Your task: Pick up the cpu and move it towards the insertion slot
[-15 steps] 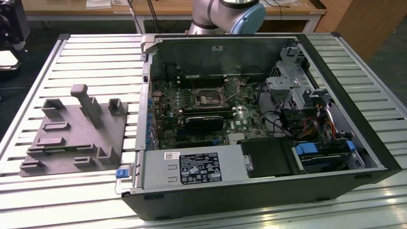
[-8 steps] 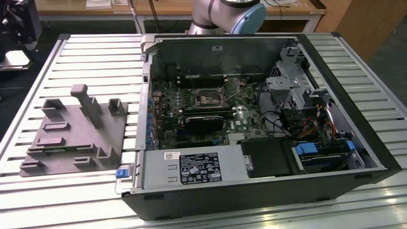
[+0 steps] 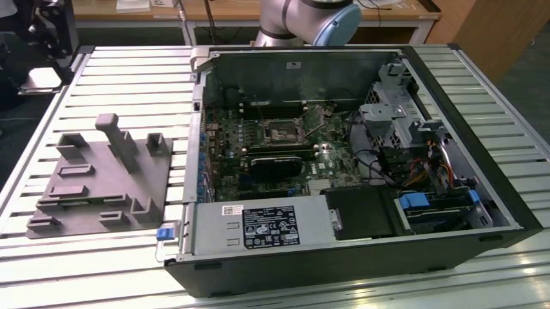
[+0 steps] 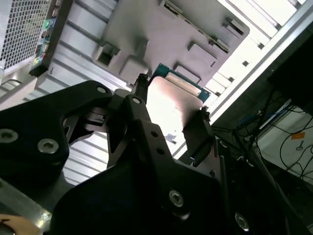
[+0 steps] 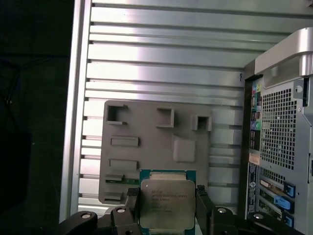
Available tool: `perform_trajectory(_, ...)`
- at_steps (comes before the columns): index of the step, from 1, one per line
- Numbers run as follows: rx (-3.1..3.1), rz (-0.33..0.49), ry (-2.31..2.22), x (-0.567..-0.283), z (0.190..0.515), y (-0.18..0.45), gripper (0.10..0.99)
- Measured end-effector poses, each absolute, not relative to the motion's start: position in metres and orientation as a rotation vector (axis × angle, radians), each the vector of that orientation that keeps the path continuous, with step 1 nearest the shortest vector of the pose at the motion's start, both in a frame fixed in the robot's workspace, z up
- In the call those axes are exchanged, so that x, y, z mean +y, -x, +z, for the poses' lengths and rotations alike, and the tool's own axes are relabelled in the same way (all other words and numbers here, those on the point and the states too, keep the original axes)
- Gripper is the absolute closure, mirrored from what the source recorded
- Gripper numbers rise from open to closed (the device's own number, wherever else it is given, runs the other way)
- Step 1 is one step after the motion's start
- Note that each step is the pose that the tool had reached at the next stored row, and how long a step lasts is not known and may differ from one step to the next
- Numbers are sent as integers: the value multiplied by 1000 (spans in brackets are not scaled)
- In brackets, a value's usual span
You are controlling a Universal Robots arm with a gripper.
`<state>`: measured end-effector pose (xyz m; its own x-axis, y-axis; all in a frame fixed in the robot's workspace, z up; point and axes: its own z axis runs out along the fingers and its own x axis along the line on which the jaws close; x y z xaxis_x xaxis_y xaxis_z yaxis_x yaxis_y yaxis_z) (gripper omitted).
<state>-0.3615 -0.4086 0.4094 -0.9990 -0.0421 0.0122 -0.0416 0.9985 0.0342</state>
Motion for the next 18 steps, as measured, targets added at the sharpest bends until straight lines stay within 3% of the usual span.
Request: perform_trajectory(18, -3127, -53, -65, -409, 406, 313, 545)
